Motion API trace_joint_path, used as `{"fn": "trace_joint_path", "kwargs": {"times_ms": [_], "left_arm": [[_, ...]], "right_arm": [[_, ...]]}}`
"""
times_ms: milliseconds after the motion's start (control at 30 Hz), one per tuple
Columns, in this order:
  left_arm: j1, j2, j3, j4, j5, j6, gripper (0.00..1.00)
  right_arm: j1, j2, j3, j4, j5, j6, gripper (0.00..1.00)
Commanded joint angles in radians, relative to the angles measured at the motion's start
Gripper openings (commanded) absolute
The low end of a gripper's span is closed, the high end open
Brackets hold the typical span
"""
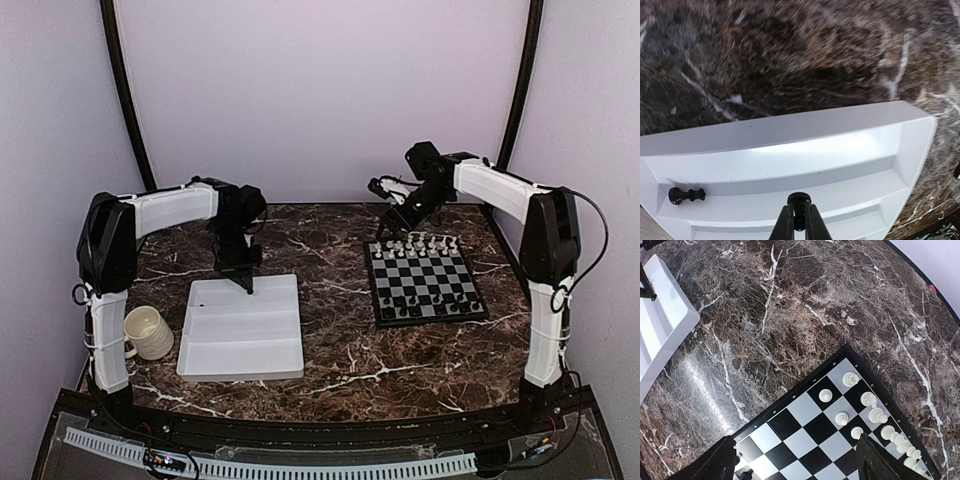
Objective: Set up the chess pieces on the board
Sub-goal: Pick up the pawn from the storage box, then place the pawn on the chessboard.
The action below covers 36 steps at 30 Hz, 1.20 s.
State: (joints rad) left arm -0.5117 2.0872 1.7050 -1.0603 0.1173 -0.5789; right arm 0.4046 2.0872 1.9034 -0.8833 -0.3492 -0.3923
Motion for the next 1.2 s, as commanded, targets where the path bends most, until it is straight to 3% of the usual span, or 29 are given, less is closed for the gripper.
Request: {"fn": "trace_joint_path", "kwargs": {"times_ms": [0, 267, 433, 500, 800, 1167], "left_arm": [[-0.015, -0.034, 0.128, -0.092, 0.003, 0.075, 0.02], [-0.124, 0.011, 0.292, 0.011, 0.080, 0.145, 0.00], [-0.244, 0.150, 0.575, -0.016, 0.116, 0.198, 0.00], [-0.277, 0.189, 0.617, 0.022, 0.144, 0.191, 0.00], [-0.340, 0.329, 0.687, 0.258, 0.199, 0.100, 0.00], [-0.344, 0.506, 0.777, 0.383, 0.216, 0.031, 0.00]], "right_arm": [[0.003, -0.075, -0.034, -0.010, 0.024, -0.049, 0.84], [-0.102, -0.196, -0.128, -0.108, -0.093, -0.128, 0.82], [-0.172, -0.310, -0.244, -0.116, -0.111, -0.202, 0.82], [-0.199, -0.360, -0.291, -0.114, -0.102, -0.222, 0.83], [-0.268, -0.504, -0.459, -0.072, -0.119, -0.220, 0.83], [-0.269, -0.493, -0.540, -0.037, -0.155, -0.196, 0.83]]}}
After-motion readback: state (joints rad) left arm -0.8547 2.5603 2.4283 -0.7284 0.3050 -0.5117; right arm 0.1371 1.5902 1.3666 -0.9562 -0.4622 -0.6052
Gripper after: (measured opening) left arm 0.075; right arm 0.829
